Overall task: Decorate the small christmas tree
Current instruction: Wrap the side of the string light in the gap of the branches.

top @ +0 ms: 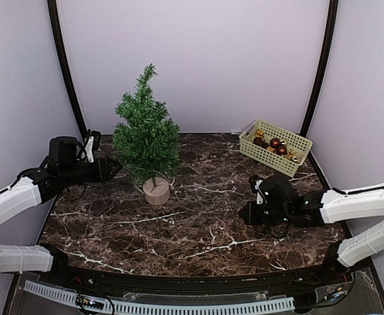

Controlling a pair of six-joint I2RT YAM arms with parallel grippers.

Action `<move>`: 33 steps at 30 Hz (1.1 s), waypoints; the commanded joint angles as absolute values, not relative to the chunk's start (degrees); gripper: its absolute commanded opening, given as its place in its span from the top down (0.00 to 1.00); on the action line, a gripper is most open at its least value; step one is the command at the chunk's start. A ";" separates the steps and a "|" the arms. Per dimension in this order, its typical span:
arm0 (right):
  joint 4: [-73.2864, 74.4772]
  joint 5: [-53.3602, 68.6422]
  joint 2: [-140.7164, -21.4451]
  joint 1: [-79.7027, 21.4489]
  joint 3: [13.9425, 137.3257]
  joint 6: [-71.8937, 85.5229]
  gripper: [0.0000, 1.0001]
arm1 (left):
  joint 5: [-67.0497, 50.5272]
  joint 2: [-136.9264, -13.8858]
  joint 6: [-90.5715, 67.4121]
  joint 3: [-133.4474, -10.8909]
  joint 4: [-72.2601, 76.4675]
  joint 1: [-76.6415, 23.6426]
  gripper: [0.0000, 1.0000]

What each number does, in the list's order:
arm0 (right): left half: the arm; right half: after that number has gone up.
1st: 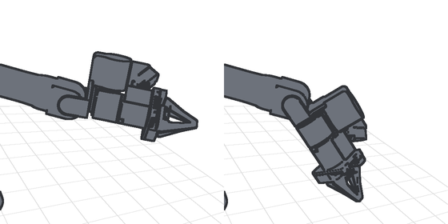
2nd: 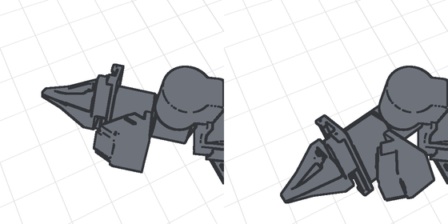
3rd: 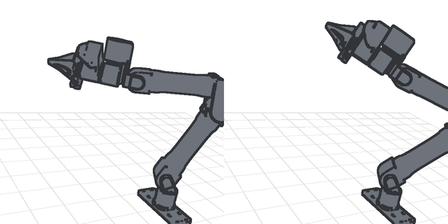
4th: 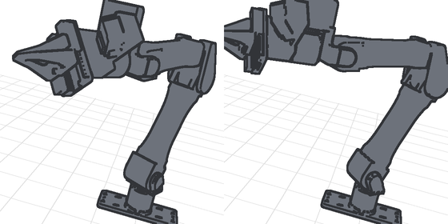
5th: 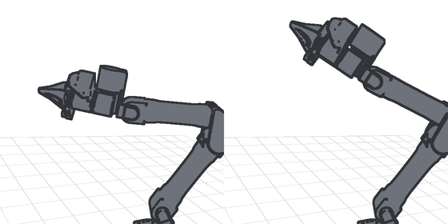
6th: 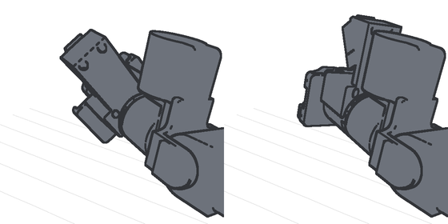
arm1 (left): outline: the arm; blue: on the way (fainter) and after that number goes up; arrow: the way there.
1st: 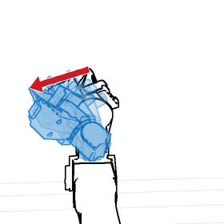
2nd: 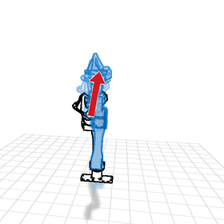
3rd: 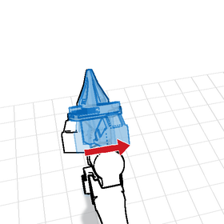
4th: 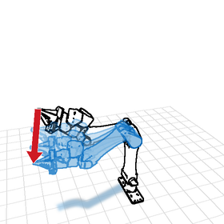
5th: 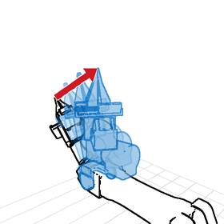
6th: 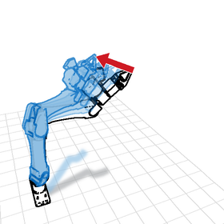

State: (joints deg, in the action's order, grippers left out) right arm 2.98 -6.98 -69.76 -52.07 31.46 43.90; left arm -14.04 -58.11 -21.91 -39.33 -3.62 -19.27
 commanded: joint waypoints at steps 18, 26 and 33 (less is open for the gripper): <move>8.32 -15.49 -57.80 -58.48 36.71 41.61 0.06 | -18.19 -42.22 -32.46 -38.94 -12.92 -28.82 0.10; 3.12 -13.77 -65.20 -56.43 38.19 43.76 0.12 | -15.04 -50.27 -34.05 -39.45 -8.71 -34.17 0.06; -3.79 -10.97 -71.55 -54.74 38.26 45.10 0.17 | -16.04 -53.67 -35.50 -38.31 -3.14 -34.88 0.07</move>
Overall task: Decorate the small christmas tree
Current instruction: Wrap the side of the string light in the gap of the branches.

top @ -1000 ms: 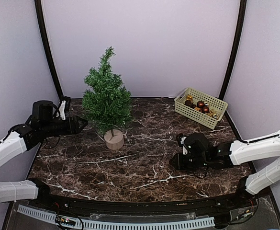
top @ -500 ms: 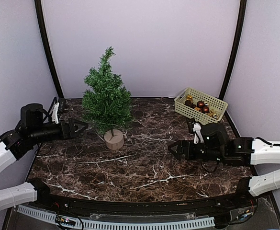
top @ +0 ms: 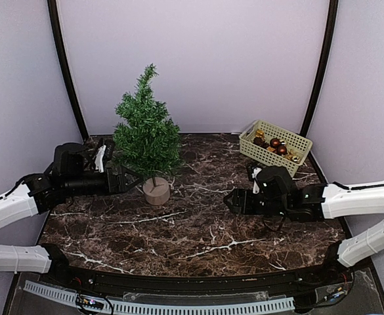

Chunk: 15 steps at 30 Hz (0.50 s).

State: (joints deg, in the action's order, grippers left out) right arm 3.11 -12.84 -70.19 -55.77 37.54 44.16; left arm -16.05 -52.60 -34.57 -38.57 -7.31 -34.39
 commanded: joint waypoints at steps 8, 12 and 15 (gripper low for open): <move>-5.09 -10.36 -79.53 -54.58 43.80 44.91 0.20 | -14.98 -55.73 -35.78 -38.17 -2.45 -34.97 0.31; -4.55 -10.14 -83.81 -54.55 46.10 44.96 0.27 | -14.27 -56.08 -35.83 -37.98 -2.36 -34.97 0.47; -5.26 -7.75 -86.12 -54.58 47.37 45.01 0.39 | -13.25 -55.71 -35.82 -37.74 -2.62 -34.96 0.57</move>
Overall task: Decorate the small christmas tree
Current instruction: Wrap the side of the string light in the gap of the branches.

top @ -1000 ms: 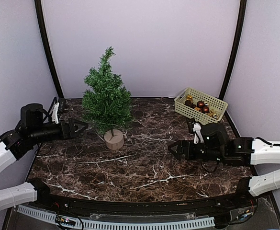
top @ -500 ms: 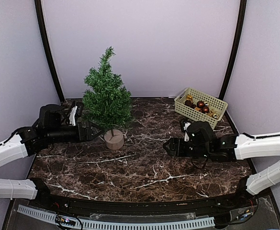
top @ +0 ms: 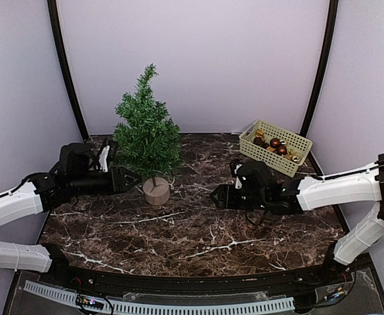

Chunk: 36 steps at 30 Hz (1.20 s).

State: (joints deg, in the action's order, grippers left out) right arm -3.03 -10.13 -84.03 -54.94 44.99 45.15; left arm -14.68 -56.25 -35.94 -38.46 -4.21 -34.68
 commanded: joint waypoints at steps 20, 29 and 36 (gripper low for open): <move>16.42 -27.29 -60.73 -49.57 58.52 30.19 1.00 | -1.38 -46.98 -15.42 -51.02 -21.51 -35.06 0.22; 9.91 -23.83 -59.93 -49.57 54.92 32.58 1.00 | -12.12 -47.09 -4.35 -61.11 -23.11 -37.72 0.22; 6.28 -18.52 -63.36 -49.57 54.20 34.72 1.00 | -4.52 -56.78 3.45 -72.01 -21.65 -51.31 0.25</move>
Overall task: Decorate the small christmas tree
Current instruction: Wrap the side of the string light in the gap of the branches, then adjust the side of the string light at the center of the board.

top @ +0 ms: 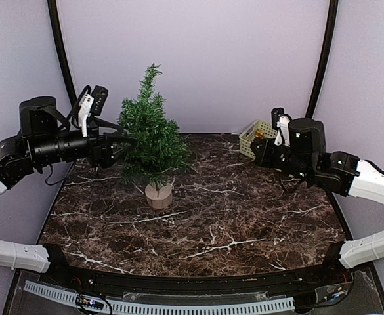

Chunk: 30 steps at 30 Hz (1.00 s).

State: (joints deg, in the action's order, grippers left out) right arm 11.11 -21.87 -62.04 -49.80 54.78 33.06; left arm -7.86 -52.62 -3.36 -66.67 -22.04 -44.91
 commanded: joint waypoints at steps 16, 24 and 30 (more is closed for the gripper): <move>3.61 -15.54 -60.62 -49.65 51.86 36.05 1.00 | 11.61 -93.04 13.83 -90.96 -24.12 -66.71 0.30; 2.13 -13.15 -59.16 -49.66 50.47 36.86 1.00 | 10.84 -97.53 15.73 -90.55 -22.14 -62.94 0.45; 1.89 -12.35 -59.05 -49.66 50.44 36.85 1.00 | 11.67 -97.83 17.26 -88.15 -20.00 -62.11 0.50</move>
